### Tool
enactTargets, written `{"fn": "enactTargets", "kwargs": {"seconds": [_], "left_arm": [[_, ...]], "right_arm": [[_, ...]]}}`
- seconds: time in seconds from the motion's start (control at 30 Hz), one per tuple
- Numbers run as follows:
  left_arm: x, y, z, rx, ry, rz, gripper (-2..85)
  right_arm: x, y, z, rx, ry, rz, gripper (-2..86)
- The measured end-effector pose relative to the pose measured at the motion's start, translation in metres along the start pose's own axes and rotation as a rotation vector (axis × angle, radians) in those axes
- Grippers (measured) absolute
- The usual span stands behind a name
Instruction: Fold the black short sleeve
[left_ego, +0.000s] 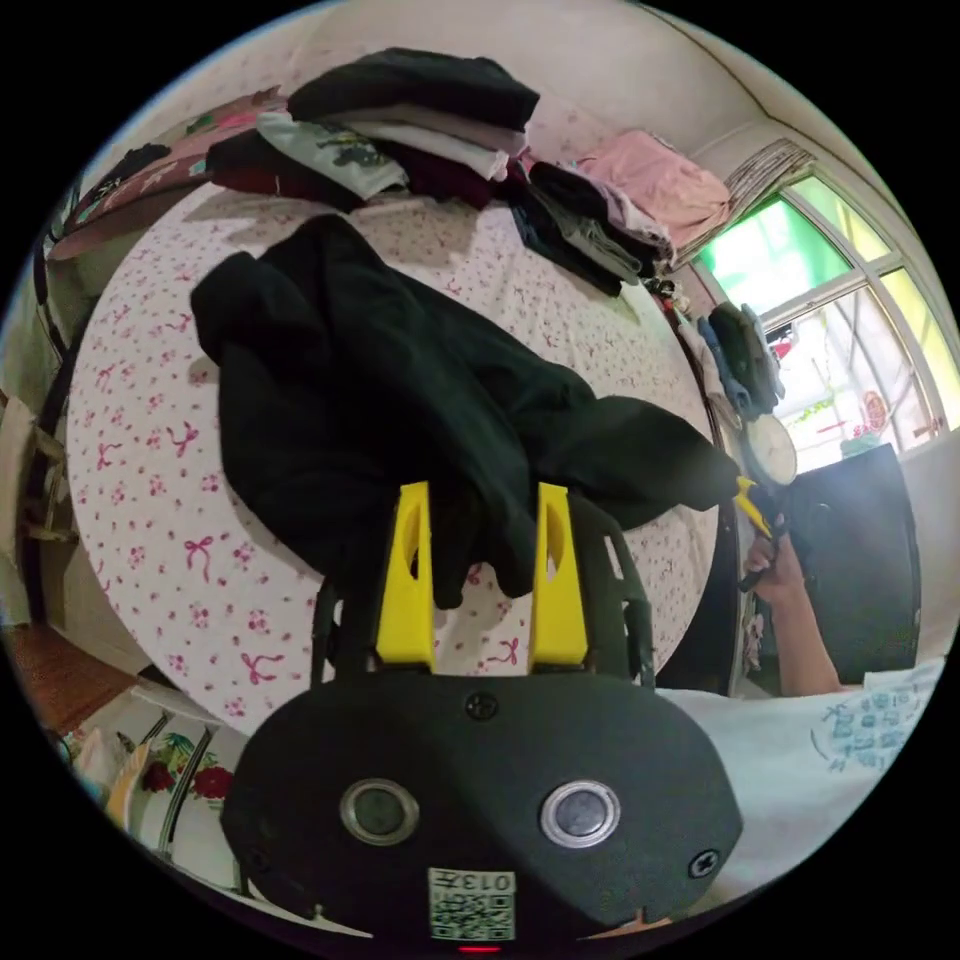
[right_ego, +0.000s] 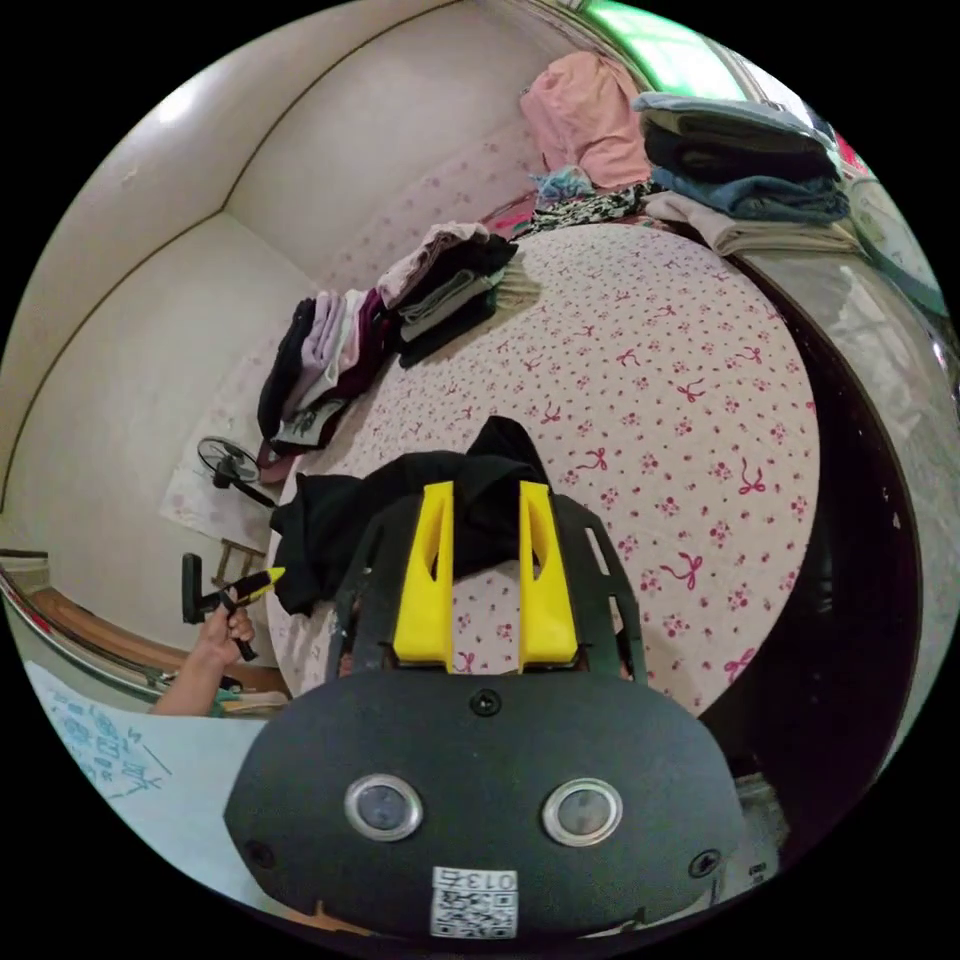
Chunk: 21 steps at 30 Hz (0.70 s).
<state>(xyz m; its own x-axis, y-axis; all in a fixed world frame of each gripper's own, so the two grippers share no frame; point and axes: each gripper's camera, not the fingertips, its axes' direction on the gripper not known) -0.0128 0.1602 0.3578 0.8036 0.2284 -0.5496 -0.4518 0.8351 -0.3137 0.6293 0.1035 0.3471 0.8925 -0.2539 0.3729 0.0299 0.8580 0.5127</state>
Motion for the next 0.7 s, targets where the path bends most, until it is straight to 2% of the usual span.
{"fn": "enactTargets", "kwargs": {"seconds": [0.1,0.2,0.3,0.4,0.57,0.6,0.63,0.7], "left_arm": [[-0.005,-0.017,0.023,-0.058,0.026,-0.052,5.3],[-0.014,-0.034,0.033,-0.095,0.07,-0.084,3.8],[-0.009,-0.06,0.012,0.01,0.105,-0.022,3.3],[0.015,-0.097,-0.039,0.231,0.152,0.073,3.2],[0.075,-0.11,-0.136,0.654,0.189,0.348,3.3],[0.084,-0.104,-0.152,0.729,0.22,0.426,3.4],[0.086,-0.097,-0.16,0.762,0.255,0.471,3.5],[0.079,-0.091,-0.157,0.718,0.315,0.45,3.7]], "right_arm": [[-0.003,-0.003,0.022,-0.117,0.084,-0.092,11.3],[0.0,-0.008,0.055,-0.264,0.096,-0.138,4.5],[0.003,-0.025,0.075,-0.346,0.013,-0.116,0.9],[-0.011,-0.06,0.051,-0.15,-0.085,-0.183,0.2],[-0.05,-0.105,-0.053,0.389,-0.412,-0.435,0.0],[-0.052,-0.105,-0.064,0.443,-0.446,-0.463,0.0],[-0.052,-0.103,-0.083,0.521,-0.495,-0.493,0.0],[-0.042,-0.098,-0.099,0.55,-0.545,-0.487,0.0]]}}
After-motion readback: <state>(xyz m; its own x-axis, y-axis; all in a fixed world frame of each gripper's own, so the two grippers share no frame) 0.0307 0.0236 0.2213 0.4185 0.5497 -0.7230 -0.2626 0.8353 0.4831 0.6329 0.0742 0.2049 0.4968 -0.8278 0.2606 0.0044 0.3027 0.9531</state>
